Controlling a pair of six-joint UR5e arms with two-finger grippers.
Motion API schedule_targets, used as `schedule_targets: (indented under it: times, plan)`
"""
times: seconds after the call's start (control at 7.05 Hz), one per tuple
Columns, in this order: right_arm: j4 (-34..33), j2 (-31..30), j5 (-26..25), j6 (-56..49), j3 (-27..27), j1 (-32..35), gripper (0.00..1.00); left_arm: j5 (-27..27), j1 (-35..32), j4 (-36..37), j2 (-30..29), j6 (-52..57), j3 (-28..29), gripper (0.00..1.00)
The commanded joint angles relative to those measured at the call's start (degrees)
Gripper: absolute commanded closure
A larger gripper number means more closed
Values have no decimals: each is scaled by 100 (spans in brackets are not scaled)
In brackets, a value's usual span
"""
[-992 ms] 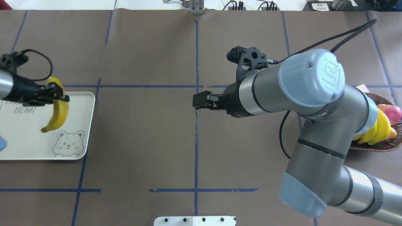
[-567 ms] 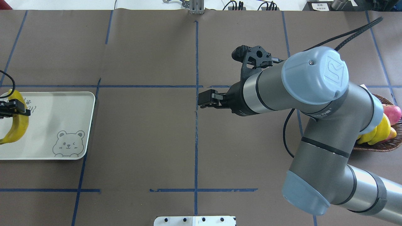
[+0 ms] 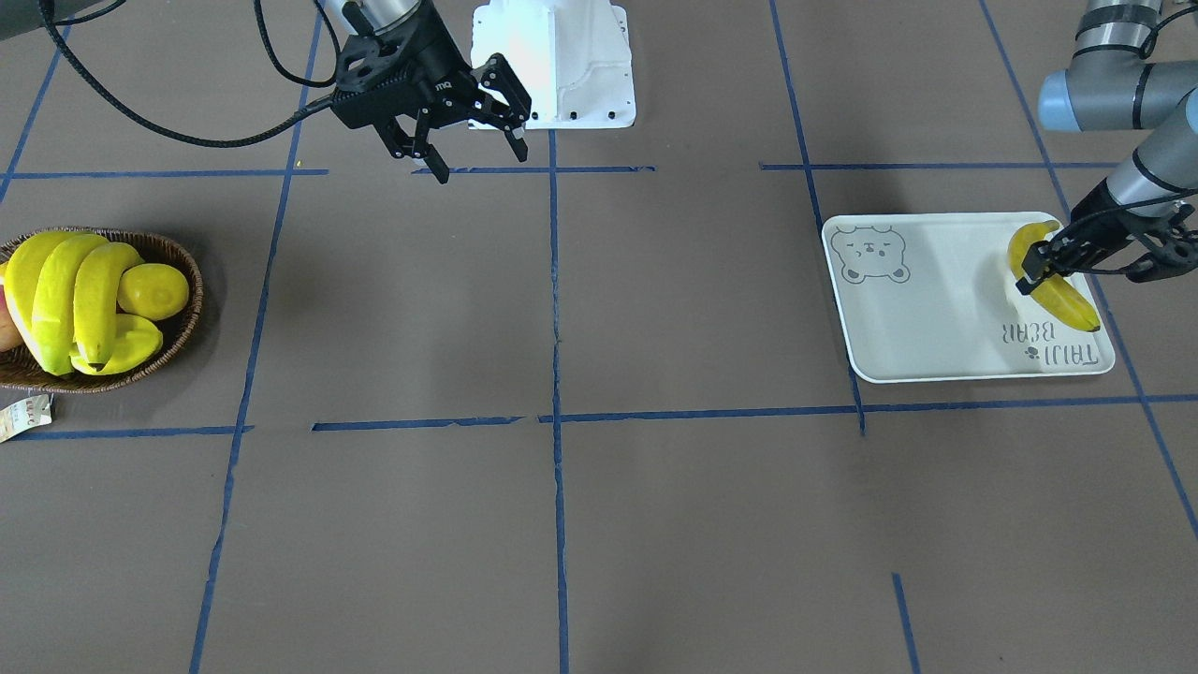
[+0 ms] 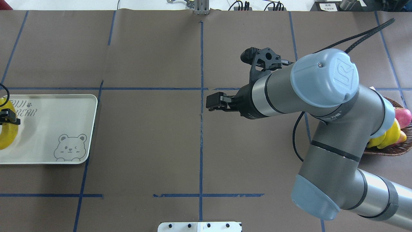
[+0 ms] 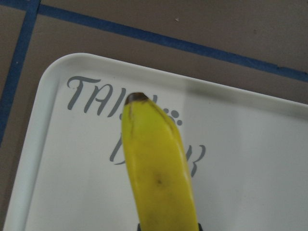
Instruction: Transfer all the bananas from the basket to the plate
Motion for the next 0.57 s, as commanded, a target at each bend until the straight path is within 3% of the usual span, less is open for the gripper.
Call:
schedule_targets:
  times: [0.0,0.43]
  plan:
    - [3,-1,-1,0,17,5,0,-2,-9,-38,-42,70,68,1]
    - [-15,-262,182,-79,192,259,0,-90,-140,-65,-68,79,-19,0]
